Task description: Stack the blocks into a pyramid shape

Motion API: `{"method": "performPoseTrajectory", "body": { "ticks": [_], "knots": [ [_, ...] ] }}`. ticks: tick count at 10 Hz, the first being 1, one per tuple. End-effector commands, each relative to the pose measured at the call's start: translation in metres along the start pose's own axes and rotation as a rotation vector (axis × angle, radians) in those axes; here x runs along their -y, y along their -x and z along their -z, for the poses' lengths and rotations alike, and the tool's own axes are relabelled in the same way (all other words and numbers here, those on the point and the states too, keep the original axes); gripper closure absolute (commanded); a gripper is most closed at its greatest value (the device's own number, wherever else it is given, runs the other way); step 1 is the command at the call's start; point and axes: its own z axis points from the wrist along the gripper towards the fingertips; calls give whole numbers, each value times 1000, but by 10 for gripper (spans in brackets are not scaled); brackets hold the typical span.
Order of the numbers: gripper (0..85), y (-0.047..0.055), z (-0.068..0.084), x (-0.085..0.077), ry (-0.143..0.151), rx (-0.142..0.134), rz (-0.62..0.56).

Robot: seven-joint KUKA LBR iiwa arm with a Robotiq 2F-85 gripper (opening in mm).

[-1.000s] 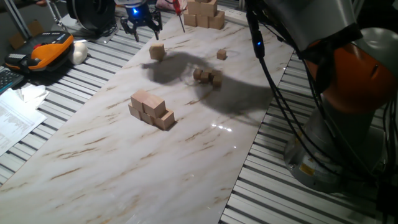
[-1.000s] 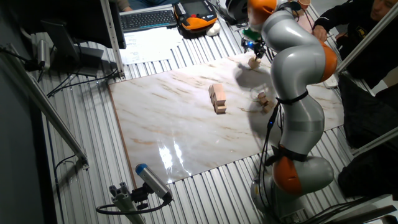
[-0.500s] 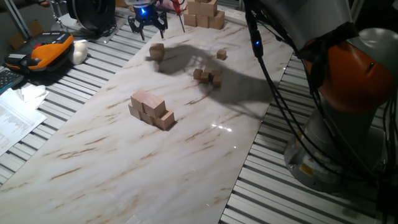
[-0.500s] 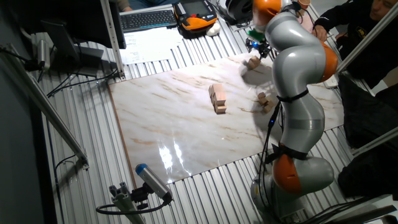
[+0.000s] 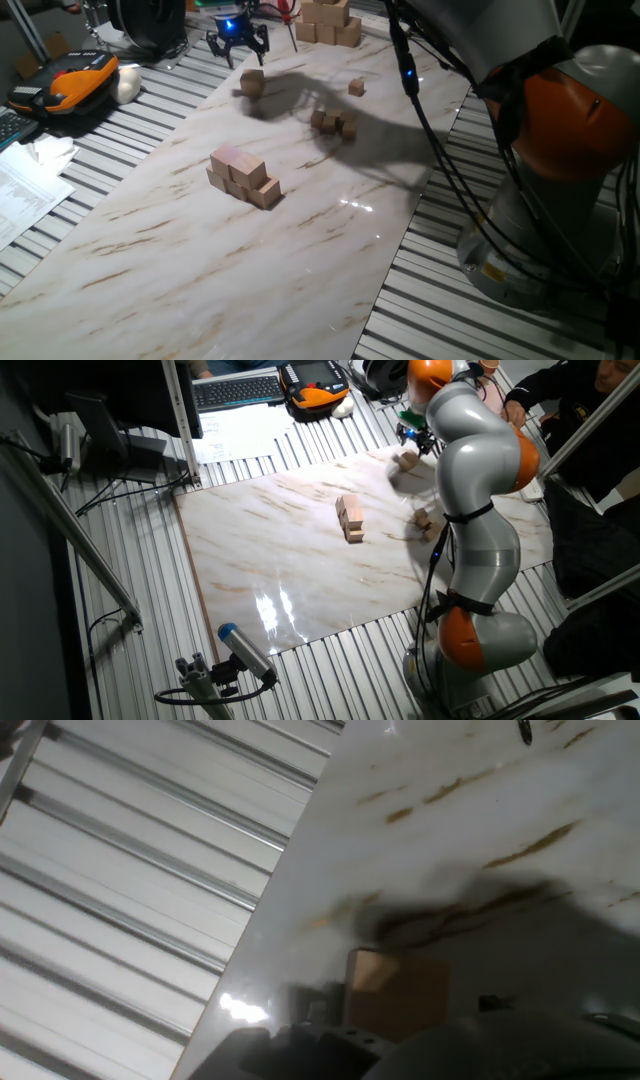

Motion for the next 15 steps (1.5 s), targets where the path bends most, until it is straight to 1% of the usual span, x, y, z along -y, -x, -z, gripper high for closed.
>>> {"method": "performPoseTrajectory", "body": {
  "ticks": [1, 2, 6, 7, 9, 11, 14, 15],
  "knots": [
    [170, 0, -3, 0, -1, -1, -6],
    [0, 0, -5, 0, 3, -13, -28],
    [0, 0, -18, 3, 26, -34, -52],
    [0, 1, -20, 4, 26, -33, -50],
    [0, 1, -22, 6, 14, -20, -55],
    [0, 0, -31, 5, 1, -7, -66],
    [0, -1, -38, 5, 2, -10, -71],
    [0, -2, -41, 5, -4, -3, -71]
  ]
}}
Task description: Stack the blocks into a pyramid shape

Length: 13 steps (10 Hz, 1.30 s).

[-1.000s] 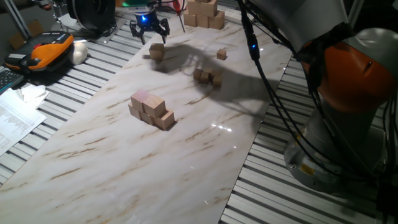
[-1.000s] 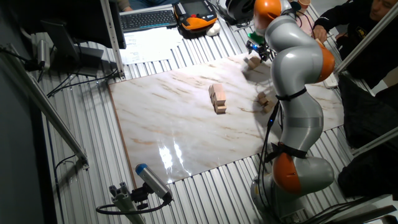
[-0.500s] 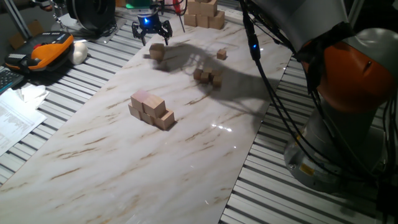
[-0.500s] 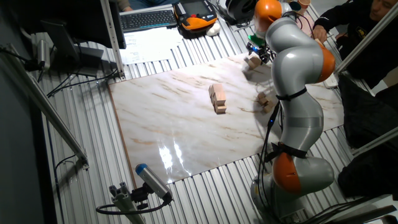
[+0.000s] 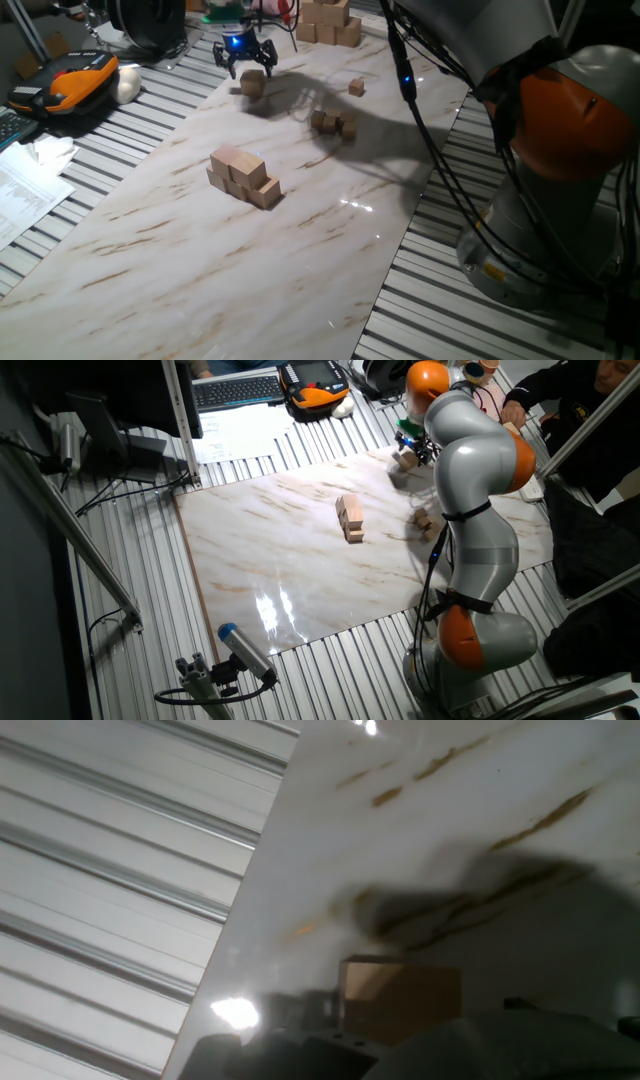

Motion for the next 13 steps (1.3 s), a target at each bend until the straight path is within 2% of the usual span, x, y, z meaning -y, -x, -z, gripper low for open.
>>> {"method": "performPoseTrajectory", "body": {
  "ticks": [1, 3, 4, 5, 6, 8, 10, 13],
  "knots": [
    [170, 0, -3, 0, 3, -1, 4],
    [170, 0, -7, 4, -10, 23, 24],
    [340, 2, -8, 6, -17, 35, 59],
    [680, 5, -7, 9, -2, 32, 100],
    [850, 8, -5, 12, 35, 9, 129],
    [850, 10, 0, 13, 57, -17, 135],
    [850, 11, 12, 15, 87, -32, 159],
    [850, -5, 40, 12, 109, -7, 281]
  ]
}}
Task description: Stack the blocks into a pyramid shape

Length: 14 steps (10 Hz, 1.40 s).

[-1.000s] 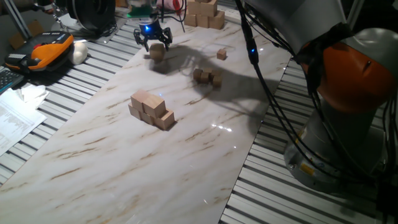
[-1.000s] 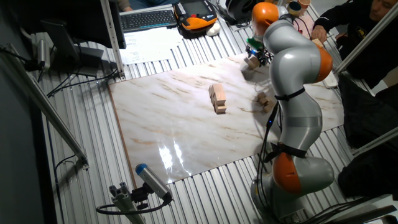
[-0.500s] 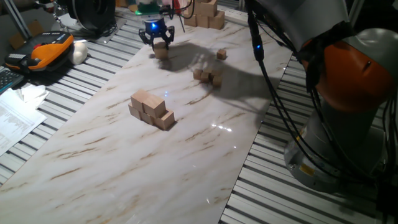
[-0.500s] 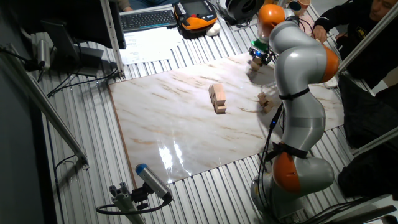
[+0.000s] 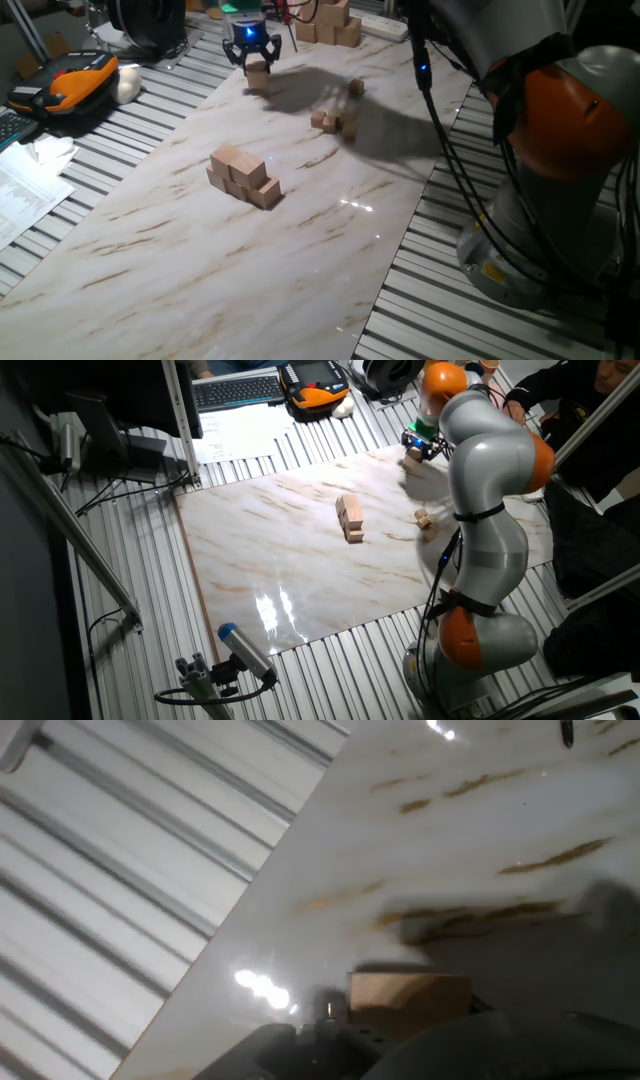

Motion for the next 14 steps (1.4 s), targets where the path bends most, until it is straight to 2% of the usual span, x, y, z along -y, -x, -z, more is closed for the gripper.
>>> {"method": "performPoseTrajectory", "body": {
  "ticks": [1, 3, 6, 8, 9, 10, 11, 14],
  "knots": [
    [850, -8, 10, -4, 20, 4, 82],
    [850, -28, 32, -13, 69, 11, 200],
    [850, -54, 55, -22, 121, 28, 313],
    [850, -75, 70, -32, 113, 52, 362],
    [850, -85, 79, -38, 115, 50, 374],
    [850, -100, 89, -47, 111, 50, 370],
    [850, -112, 93, -52, 96, 68, 362],
    [850, -112, 93, -52, 85, 87, 389]
  ]
}}
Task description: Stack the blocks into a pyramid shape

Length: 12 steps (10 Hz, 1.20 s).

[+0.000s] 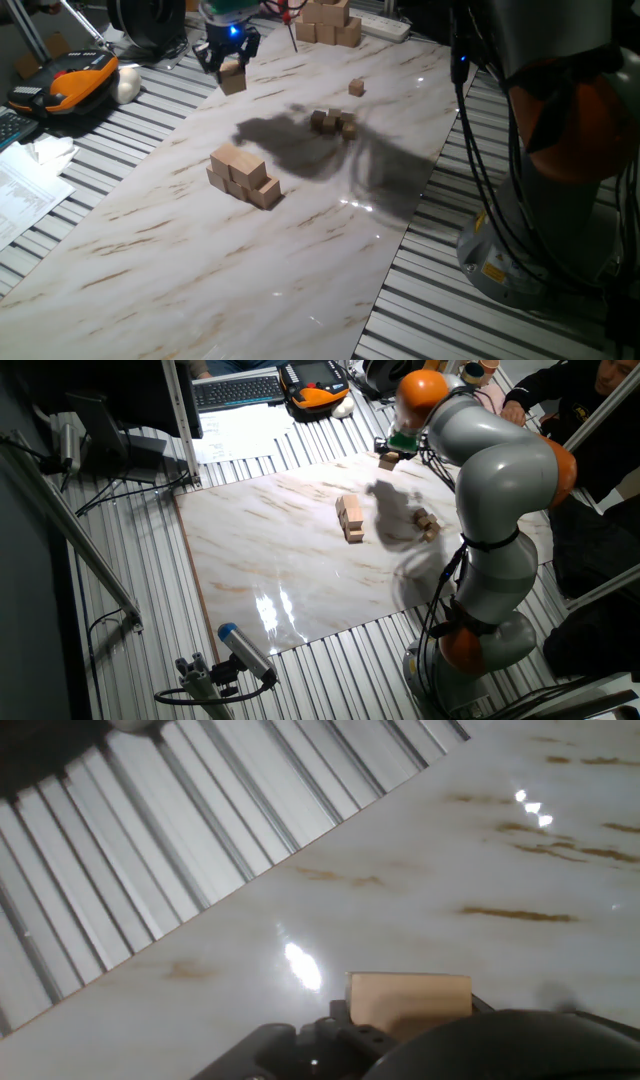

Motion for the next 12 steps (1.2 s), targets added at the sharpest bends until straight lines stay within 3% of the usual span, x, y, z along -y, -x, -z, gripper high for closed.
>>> {"method": "performPoseTrajectory", "body": {
  "ticks": [1, 4, 6, 7, 9, 12],
  "knots": [
    [850, 0, 0, 0, 27, -1, 52],
    [850, 0, 0, 0, 200, -49, 331],
    [850, 0, 0, 0, 263, -61, 423],
    [850, 0, 0, 0, 265, -64, 427],
    [850, -2, 2, -2, 224, -86, 367],
    [850, -31, 18, -29, 191, -98, 292]
  ]
}}
